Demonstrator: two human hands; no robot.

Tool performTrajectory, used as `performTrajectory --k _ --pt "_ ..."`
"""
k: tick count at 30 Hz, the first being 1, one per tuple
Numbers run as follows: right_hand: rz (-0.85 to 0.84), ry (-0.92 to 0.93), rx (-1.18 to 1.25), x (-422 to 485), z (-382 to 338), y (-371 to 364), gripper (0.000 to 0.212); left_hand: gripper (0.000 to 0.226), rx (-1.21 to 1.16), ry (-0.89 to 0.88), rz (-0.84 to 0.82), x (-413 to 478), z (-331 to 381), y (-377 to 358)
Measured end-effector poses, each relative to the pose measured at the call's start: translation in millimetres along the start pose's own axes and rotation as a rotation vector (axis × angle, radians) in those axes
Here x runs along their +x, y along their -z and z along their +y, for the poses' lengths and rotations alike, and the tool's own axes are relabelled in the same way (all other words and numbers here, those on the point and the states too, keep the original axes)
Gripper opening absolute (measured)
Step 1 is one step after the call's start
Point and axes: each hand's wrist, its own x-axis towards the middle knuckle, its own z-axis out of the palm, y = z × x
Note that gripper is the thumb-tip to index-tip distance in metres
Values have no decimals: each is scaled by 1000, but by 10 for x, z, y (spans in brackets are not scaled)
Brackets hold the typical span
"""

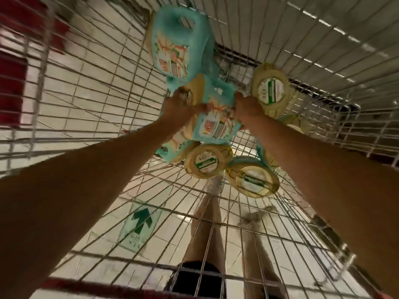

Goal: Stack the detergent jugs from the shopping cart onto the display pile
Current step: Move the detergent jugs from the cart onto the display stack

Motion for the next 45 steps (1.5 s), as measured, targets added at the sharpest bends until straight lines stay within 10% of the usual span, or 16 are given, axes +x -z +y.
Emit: performTrajectory --k 6,13,26,45 --pt "-120 -40 399 -1131 -121 620 94 106 -55 -62 -216 -736 712 387" --pt "-207 223 846 -2472 93 1403 65 60 -55 -116 -502 -1852 1516 430" --pt "0 223 1524 -4523 1417 2230 58 53 -622 -196 -378 -4162 1752 -992" --pt "364 344 1824 -6250 3768 3052 52 103 -58 -544 -774 -5773 1945 -3425"
